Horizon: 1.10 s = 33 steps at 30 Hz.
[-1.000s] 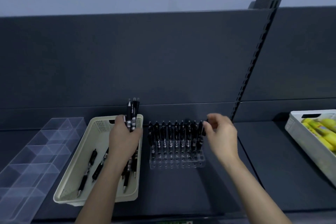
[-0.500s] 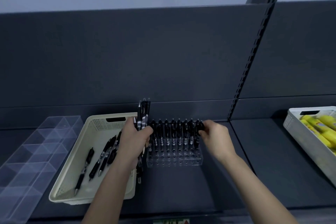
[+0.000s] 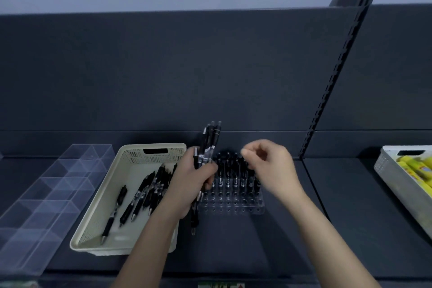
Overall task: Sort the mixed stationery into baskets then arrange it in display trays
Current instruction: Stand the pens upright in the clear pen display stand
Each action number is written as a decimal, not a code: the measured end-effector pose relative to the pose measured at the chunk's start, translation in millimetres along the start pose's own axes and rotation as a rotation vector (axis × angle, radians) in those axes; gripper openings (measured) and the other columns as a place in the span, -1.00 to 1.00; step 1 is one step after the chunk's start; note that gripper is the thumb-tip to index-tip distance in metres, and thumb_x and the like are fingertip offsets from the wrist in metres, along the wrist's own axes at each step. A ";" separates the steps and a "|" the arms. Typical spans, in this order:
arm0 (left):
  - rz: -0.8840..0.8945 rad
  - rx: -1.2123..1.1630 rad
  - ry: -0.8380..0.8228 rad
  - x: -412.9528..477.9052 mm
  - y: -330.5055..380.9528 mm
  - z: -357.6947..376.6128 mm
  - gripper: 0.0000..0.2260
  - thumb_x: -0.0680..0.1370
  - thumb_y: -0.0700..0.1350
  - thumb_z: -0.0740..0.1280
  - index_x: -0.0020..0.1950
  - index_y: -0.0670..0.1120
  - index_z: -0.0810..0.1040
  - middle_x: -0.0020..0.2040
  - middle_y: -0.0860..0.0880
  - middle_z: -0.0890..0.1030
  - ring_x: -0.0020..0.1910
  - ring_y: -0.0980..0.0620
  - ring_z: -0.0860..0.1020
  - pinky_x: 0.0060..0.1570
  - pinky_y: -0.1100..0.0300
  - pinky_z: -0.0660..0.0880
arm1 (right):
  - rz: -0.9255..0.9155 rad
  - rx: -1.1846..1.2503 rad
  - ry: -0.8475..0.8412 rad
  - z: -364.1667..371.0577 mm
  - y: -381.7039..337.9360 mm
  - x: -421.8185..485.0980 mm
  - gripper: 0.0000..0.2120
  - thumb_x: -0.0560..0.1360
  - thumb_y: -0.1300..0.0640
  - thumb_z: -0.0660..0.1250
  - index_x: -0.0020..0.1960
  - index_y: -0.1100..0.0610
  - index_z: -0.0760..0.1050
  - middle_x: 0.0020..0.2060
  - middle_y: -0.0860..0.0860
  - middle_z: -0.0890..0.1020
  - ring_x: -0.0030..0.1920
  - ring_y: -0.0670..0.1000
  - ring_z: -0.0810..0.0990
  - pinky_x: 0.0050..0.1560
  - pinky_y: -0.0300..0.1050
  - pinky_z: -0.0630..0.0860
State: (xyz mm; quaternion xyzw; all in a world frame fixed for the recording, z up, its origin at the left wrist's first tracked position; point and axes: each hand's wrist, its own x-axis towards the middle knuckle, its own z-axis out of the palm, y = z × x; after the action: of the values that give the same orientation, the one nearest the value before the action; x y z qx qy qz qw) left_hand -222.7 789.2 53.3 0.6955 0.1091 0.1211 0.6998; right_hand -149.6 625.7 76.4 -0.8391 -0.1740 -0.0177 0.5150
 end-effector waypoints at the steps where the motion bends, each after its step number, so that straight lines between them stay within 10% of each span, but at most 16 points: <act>1: 0.003 -0.001 -0.031 -1.9 0.2 3.3 -0.85 0.46 -0.28 0.33 -0.08 -0.06 0.43 -0.37 0.03 0.47 -0.40 0.06 0.42 -0.44 0.20 0.38 | 0.079 0.191 -0.082 5.0 -6.8 -0.7 -0.92 0.48 0.12 0.38 -0.18 0.08 0.58 -0.34 -0.10 0.61 -0.36 -0.18 0.55 -0.37 -0.38 0.41; 9: -0.037 -0.046 -0.161 -16.8 -2.1 11.6 -0.84 0.46 -0.28 0.32 -0.03 -0.09 0.44 -0.41 0.00 0.52 -0.46 0.06 0.47 -0.47 0.23 0.40 | 0.321 0.682 -0.231 22.1 -14.6 -1.4 -0.77 0.46 0.16 0.41 -0.34 0.08 0.46 -0.39 0.02 0.56 -0.36 -0.09 0.52 -0.39 -0.24 0.41; 18: -0.078 -0.034 0.108 -19.9 -10.0 -2.6 -0.92 0.55 -0.28 0.26 0.01 -0.13 0.44 -0.31 -0.05 0.58 -0.43 -0.01 0.54 -0.47 0.17 0.49 | 0.300 0.861 -0.041 22.6 -9.3 0.4 -0.78 0.49 0.18 0.38 -0.29 0.15 0.41 -0.39 0.03 0.55 -0.35 -0.09 0.59 -0.29 -0.24 0.57; 25: 0.041 0.082 0.361 -24.8 -22.8 -15.5 -0.98 0.57 -0.22 0.25 -0.02 -0.16 0.42 -0.28 -0.03 0.57 -0.39 0.05 0.54 -0.40 0.20 0.51 | 0.051 0.486 -0.024 36.9 6.7 -1.2 -0.91 0.50 0.27 0.33 -0.19 0.23 0.52 -0.48 -0.13 0.47 -0.31 -0.01 0.61 -0.15 -0.07 0.63; 33: 0.073 0.050 0.426 -12.1 -26.9 -33.9 -0.96 0.59 -0.21 0.24 -0.02 -0.17 0.41 -0.23 -0.17 0.57 -0.38 0.07 0.56 -0.41 0.31 0.47 | -0.110 0.065 -0.020 65.4 16.4 -3.1 -0.82 0.48 0.16 0.37 -0.23 0.24 0.45 -0.35 0.13 0.56 -0.24 0.17 0.59 -0.17 0.11 0.54</act>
State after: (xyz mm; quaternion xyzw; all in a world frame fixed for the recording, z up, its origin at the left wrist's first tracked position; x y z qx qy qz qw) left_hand -244.6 817.3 25.9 0.6749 0.2321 0.2879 0.6386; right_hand -157.3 675.0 31.0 -0.8113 -0.2256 -0.0320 0.5384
